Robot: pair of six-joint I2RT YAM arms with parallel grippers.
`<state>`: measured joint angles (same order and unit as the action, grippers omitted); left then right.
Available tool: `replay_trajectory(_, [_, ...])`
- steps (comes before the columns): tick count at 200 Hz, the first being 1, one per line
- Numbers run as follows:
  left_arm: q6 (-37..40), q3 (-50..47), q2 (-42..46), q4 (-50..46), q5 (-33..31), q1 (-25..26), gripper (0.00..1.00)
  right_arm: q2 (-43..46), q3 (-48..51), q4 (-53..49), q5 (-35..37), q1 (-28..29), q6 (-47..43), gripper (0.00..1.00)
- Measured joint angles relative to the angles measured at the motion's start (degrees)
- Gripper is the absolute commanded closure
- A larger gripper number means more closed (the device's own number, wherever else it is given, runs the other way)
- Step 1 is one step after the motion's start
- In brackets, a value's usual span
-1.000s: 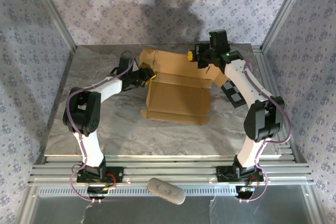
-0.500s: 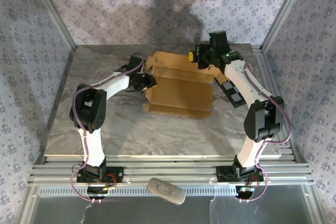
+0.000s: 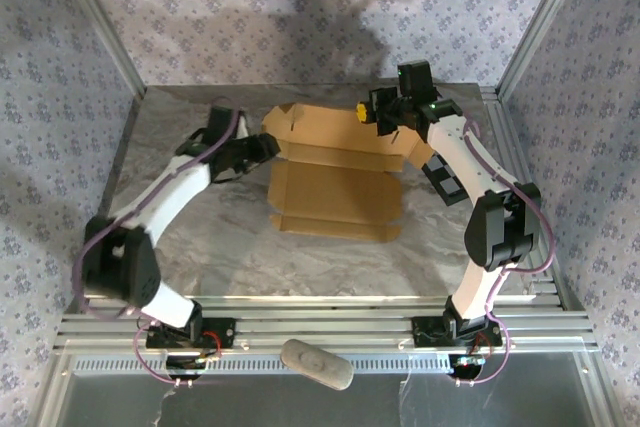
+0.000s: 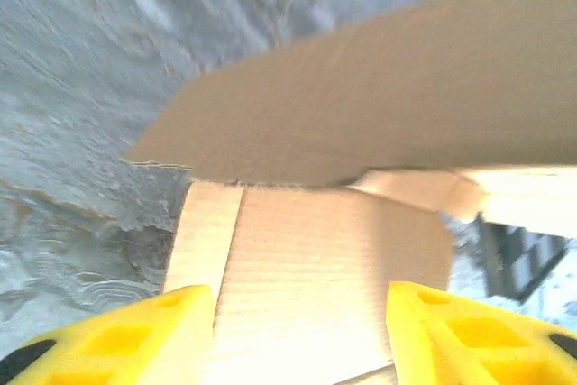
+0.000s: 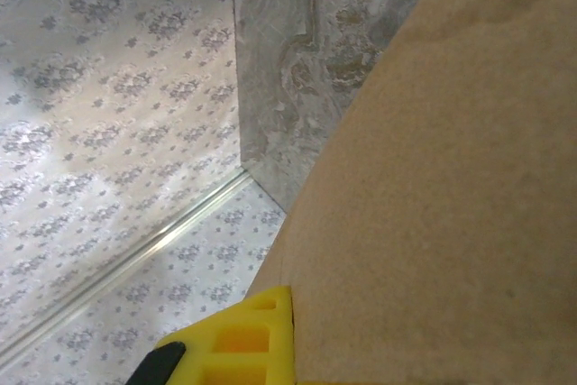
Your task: Fold the paper box
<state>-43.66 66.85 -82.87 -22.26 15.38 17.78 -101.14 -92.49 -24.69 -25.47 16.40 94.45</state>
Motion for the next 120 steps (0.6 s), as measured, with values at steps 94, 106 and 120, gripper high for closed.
replay_trajectory(94, [2.54, -7.50, 2.91, 2.84, 7.02, -14.14, 0.67, -6.71, -1.88, -1.38, -2.60, 2.12, -11.39, 1.00])
replay_trajectory(106, [4.68, -8.15, 1.46, 3.61, 7.63, -13.49, 0.67, -7.32, -2.43, -1.60, -2.73, 2.40, -12.37, 1.00])
replay_trajectory(120, [8.68, -8.57, 1.03, 3.48, 7.48, -11.85, 0.63, -7.82, -3.21, -1.75, -2.91, 2.51, -13.11, 1.00])
